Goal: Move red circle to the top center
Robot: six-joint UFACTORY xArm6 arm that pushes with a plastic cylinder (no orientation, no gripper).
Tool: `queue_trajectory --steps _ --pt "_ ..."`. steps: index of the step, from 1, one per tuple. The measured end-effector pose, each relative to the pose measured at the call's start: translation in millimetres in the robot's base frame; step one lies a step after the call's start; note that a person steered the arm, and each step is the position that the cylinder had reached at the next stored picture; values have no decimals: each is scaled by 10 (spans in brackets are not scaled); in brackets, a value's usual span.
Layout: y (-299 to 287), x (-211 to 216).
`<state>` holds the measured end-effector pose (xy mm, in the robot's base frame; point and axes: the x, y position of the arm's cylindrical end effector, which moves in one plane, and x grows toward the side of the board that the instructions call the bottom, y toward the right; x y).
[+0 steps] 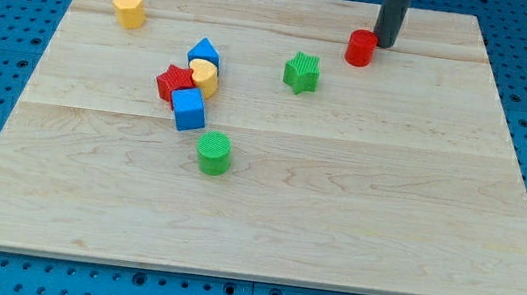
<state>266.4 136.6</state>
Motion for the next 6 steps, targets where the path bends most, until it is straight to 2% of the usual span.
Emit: queue_trajectory --steps 2,3,6 --pt "243 427" --pt "-192 338" --pt "-1026 -95"
